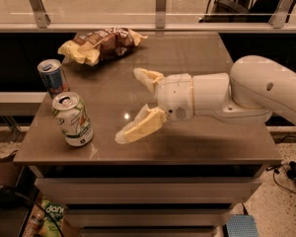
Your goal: Move 7up can near brown chip bag
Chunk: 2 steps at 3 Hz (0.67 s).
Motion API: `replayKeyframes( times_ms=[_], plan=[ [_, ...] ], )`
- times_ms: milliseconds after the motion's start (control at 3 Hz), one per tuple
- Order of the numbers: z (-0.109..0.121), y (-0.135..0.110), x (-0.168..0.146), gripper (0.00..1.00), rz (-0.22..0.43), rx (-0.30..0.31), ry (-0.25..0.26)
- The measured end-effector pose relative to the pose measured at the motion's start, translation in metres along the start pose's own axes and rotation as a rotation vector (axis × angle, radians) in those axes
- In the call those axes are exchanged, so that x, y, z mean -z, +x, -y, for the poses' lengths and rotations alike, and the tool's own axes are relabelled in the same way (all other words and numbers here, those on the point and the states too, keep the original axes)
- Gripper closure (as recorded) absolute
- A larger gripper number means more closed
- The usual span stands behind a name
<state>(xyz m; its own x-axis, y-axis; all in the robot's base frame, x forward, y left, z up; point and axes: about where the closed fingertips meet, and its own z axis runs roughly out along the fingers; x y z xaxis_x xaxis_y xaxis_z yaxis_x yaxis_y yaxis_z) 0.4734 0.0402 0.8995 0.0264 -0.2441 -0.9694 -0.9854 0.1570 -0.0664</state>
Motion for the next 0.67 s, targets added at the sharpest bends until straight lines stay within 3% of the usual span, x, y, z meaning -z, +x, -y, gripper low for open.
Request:
replayKeyframes(
  times_ms=[667],
  plan=[
    [-0.008,-0.003,-0.034,0.0,0.056,-0.041,0.027]
  ],
)
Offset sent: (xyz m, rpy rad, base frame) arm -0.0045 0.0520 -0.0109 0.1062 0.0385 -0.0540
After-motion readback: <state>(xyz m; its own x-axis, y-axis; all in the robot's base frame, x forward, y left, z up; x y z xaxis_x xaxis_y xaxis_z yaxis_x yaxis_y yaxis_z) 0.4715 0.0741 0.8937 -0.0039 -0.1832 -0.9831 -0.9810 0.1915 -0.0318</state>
